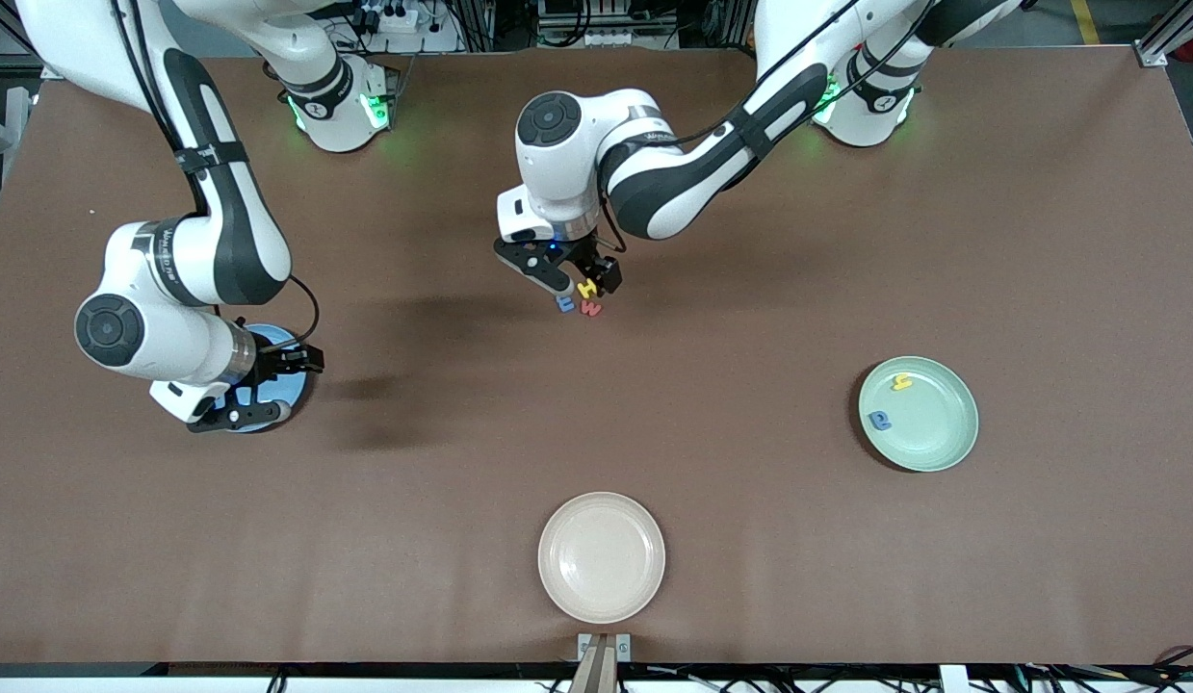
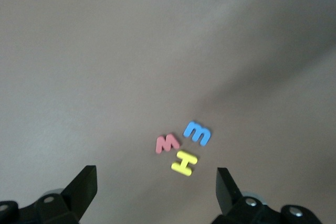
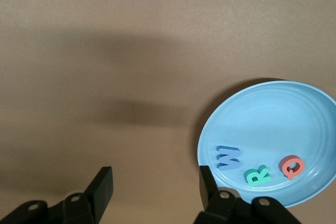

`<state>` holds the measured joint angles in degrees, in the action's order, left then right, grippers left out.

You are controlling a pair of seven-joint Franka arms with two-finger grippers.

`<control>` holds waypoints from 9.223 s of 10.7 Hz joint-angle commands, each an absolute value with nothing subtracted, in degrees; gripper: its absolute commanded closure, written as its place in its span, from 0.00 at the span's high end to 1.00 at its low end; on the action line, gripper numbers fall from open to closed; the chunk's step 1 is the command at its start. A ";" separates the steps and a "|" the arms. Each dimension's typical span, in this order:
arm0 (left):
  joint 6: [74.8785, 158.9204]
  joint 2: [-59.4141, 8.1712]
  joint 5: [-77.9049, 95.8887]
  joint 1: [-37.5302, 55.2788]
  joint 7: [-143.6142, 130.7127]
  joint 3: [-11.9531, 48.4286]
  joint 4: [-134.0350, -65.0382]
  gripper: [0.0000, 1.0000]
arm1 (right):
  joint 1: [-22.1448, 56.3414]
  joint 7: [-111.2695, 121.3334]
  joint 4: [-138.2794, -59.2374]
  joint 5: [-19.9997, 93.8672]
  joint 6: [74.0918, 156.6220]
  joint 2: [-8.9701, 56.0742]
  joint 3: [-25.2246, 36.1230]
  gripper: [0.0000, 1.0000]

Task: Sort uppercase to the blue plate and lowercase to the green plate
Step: 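Lower the open left gripper around the blue foam m, then close the left gripper on the m and lift it, then carry the m to the green plate while the right gripper reaches letters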

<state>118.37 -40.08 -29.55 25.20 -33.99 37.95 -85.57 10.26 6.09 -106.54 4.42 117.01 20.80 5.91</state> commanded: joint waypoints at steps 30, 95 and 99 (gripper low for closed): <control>127.62 -49.57 -30.76 33.22 -16.26 31.11 -84.99 0.86 | 11.51 0.97 -105.91 4.22 115.75 18.72 4.92 1.00; 106.65 -18.19 -10.72 -19.77 -12.92 26.81 -101.12 0.00 | 44.89 -52.89 -109.23 4.66 117.48 14.15 4.75 1.00; 109.59 -20.90 -11.68 -20.92 -13.62 26.63 -103.80 0.00 | 50.08 -59.22 -113.72 4.66 128.20 15.29 4.66 1.00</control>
